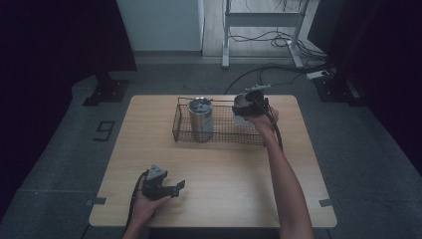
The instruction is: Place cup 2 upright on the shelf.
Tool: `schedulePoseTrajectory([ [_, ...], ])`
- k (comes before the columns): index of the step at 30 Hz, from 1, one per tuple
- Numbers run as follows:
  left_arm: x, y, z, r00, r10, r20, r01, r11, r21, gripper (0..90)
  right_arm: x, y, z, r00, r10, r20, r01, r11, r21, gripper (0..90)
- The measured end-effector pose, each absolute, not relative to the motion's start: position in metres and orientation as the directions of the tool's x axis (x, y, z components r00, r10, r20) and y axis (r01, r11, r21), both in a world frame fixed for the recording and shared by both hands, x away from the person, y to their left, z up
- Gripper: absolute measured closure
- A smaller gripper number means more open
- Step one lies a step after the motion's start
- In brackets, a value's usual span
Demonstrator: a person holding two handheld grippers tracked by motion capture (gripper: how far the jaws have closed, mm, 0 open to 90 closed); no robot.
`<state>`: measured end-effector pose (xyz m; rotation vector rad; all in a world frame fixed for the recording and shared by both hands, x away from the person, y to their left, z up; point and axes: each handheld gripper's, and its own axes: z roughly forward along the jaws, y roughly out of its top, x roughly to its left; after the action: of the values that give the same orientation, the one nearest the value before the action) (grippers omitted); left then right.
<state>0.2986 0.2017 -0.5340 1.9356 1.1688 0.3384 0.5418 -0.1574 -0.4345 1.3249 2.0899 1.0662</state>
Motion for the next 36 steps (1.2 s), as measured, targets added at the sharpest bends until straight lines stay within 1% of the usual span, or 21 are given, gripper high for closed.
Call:
schedulePoseTrajectory([
  [11,0.299,0.203,-0.534,0.531,0.828,-0.180,0.607,-0.223,0.763,14.3,0.547,-0.155,-0.445,-0.445,0.895,0.022,0.571,0.265,0.777,6.6],
  [22,0.299,0.202,-0.535,0.531,0.828,-0.180,0.609,-0.226,0.760,14.3,0.547,-0.155,-0.464,-0.446,0.895,0.014,0.589,0.282,0.757,6.5],
  [36,0.300,0.202,-0.536,0.532,0.827,-0.179,0.611,-0.230,0.757,14.4,0.550,-0.153,-0.471,-0.448,0.894,0.008,0.601,0.295,0.743,6.5],
])
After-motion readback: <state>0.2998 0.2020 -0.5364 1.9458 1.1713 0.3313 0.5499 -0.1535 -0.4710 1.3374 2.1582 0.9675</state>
